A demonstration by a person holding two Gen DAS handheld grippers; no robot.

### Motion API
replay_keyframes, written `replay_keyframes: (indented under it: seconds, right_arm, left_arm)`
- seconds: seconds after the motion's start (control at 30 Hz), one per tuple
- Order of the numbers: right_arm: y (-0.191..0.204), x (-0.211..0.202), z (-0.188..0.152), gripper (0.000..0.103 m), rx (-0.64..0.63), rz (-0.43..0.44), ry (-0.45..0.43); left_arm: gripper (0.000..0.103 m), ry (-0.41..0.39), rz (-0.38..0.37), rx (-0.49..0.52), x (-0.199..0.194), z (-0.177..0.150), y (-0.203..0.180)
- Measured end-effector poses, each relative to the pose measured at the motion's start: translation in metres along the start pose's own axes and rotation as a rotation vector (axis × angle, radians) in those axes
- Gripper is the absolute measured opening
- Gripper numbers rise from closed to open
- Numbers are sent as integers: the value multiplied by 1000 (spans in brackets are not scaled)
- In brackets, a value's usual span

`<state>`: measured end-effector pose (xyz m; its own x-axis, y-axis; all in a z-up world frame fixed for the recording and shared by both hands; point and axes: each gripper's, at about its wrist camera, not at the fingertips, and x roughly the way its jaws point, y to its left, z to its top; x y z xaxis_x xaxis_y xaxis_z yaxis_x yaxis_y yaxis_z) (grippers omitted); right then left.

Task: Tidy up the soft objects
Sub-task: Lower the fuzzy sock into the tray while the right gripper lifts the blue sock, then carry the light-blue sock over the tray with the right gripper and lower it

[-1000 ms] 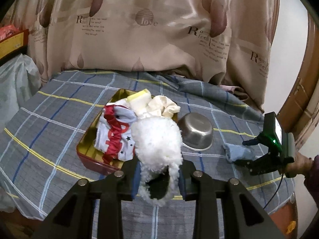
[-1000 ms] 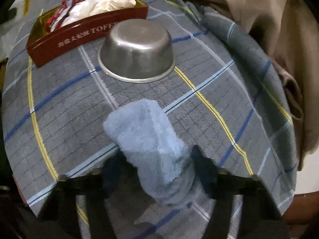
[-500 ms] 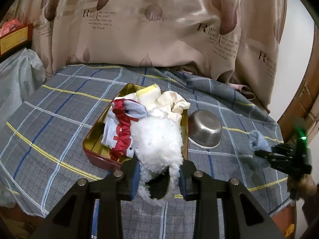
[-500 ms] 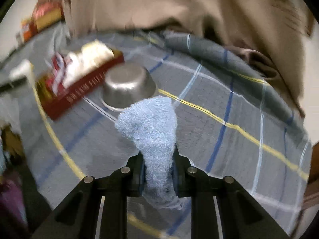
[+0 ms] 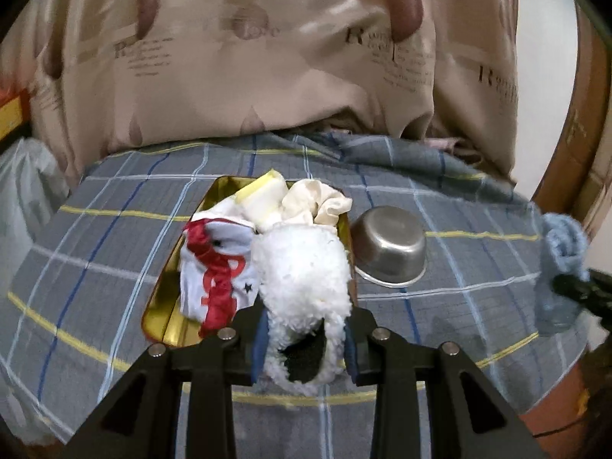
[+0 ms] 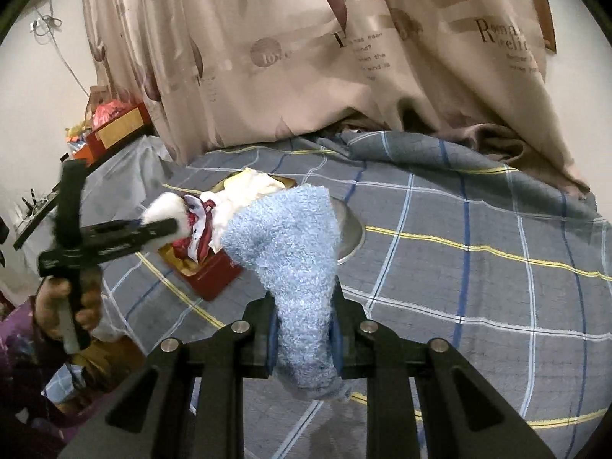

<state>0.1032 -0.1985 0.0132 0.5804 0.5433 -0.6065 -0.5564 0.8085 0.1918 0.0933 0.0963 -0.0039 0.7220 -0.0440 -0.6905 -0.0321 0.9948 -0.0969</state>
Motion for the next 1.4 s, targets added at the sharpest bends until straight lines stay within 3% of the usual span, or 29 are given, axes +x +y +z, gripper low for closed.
replay_keyframes:
  seconds: [0.37, 0.47, 0.77, 1.0, 1.13, 1.23, 1.4]
  right_arm:
    - [-1, 3, -2, 19, 23, 26, 2]
    - [1, 8, -5, 19, 24, 30, 15]
    - [7, 8, -6, 20, 30, 49, 13]
    - [26, 9, 8, 20, -1, 97, -4]
    - [45, 23, 23, 20, -9, 158, -6]
    - [64, 42, 37, 20, -15, 210, 3]
    - [92, 96, 61, 20, 4, 256, 56]
  left_arm:
    - [43, 86, -54, 32, 56, -1, 7]
    - [53, 78, -56, 48, 58, -2, 6]
    - [58, 49, -82, 100, 51, 4, 0]
    - [58, -12, 7, 56, 9, 7, 2]
    - [58, 12, 130, -4, -18, -7, 8]
    - [58, 12, 135, -59, -39, -26, 15]
    - [58, 36, 207, -98, -50, -44, 23]
